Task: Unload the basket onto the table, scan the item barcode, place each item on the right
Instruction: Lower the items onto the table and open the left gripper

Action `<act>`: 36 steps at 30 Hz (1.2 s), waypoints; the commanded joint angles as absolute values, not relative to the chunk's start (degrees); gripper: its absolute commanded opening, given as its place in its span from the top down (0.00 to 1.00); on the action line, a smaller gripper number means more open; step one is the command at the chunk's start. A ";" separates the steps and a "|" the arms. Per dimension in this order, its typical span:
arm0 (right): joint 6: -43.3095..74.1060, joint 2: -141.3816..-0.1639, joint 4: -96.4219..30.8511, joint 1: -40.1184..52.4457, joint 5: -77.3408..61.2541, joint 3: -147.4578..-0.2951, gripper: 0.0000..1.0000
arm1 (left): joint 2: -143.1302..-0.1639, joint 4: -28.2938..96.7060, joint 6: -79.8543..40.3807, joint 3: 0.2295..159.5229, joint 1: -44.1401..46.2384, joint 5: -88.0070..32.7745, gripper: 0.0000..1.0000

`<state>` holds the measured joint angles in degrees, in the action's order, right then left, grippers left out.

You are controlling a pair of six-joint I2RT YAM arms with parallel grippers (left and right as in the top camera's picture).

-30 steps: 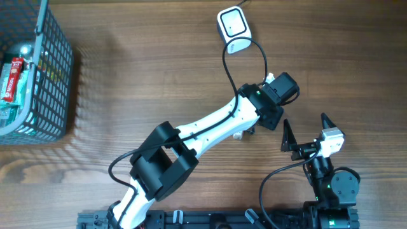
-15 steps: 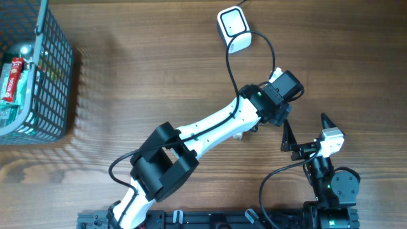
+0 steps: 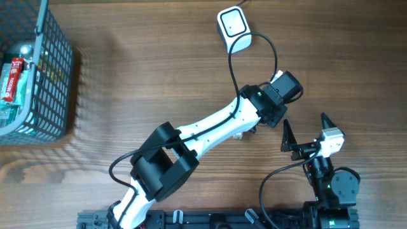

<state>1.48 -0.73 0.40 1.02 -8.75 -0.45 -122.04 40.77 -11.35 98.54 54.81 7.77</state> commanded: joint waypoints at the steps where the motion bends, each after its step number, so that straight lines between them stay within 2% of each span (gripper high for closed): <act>1: 1.54 -0.64 0.60 1.10 -8.84 -0.30 0.00 | -121.82 42.26 -11.35 98.48 55.02 5.56 0.38; 5: 1.54 -0.64 0.62 1.10 -8.84 -0.30 0.01 | -121.82 43.18 -13.50 98.48 55.09 -1.17 0.41; 9: 1.54 -0.64 0.60 1.10 -8.84 -0.30 0.00 | -121.82 44.14 -18.94 98.50 55.35 -2.79 0.43; 16: 1.54 -0.64 0.60 1.10 -8.84 -0.30 0.00 | -121.71 47.44 -21.93 98.50 55.66 -5.32 0.40; 21: 1.54 -0.64 0.60 1.10 -8.84 -0.30 0.00 | -120.20 47.42 -21.89 98.70 55.59 -4.23 0.34; 28: 1.52 -0.64 0.60 1.10 -8.84 -0.30 0.00 | -115.50 46.26 -21.41 98.70 55.59 4.62 0.16; 36: 1.54 -0.64 0.60 1.10 -8.84 -0.30 0.00 | -115.07 44.34 -18.44 98.70 55.07 10.17 0.11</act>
<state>1.69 -0.73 1.02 1.02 -8.78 -0.51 -117.08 44.58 -19.79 98.85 55.53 6.04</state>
